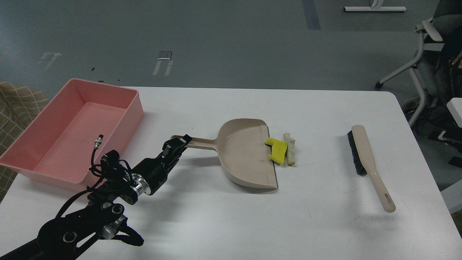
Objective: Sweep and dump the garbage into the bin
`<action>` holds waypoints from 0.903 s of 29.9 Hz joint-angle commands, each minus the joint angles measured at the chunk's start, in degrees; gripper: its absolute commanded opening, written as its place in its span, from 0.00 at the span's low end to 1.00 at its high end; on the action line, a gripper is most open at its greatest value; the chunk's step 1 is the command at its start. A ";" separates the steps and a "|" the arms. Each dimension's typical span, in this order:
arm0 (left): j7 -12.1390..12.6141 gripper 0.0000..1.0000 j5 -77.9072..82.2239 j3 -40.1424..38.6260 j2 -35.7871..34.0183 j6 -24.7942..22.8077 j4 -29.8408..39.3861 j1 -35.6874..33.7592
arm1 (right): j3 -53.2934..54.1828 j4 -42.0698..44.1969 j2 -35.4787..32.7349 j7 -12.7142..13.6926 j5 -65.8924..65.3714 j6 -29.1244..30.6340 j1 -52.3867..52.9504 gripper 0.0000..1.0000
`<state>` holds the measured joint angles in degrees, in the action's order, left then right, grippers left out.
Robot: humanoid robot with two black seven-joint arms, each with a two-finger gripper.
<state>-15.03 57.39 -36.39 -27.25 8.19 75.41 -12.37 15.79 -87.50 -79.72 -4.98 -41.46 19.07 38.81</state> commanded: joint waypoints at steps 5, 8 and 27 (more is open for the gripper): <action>-0.18 0.00 0.00 0.00 0.00 -0.02 0.00 -0.02 | -3.57 -0.39 1.05 0.06 -1.26 -0.09 -0.40 1.00; -0.27 0.00 0.00 0.00 -0.09 -0.02 0.00 -0.28 | -3.57 -0.30 2.28 0.32 -2.22 -0.17 -0.40 1.00; -0.27 0.00 0.00 0.00 0.00 -0.11 0.00 -0.72 | -3.40 -1.53 11.07 6.39 -5.92 -0.88 -0.40 0.55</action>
<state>-15.29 57.40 -36.38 -27.25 8.08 75.41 -13.08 12.37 -88.45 -68.75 1.06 -47.31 18.20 38.46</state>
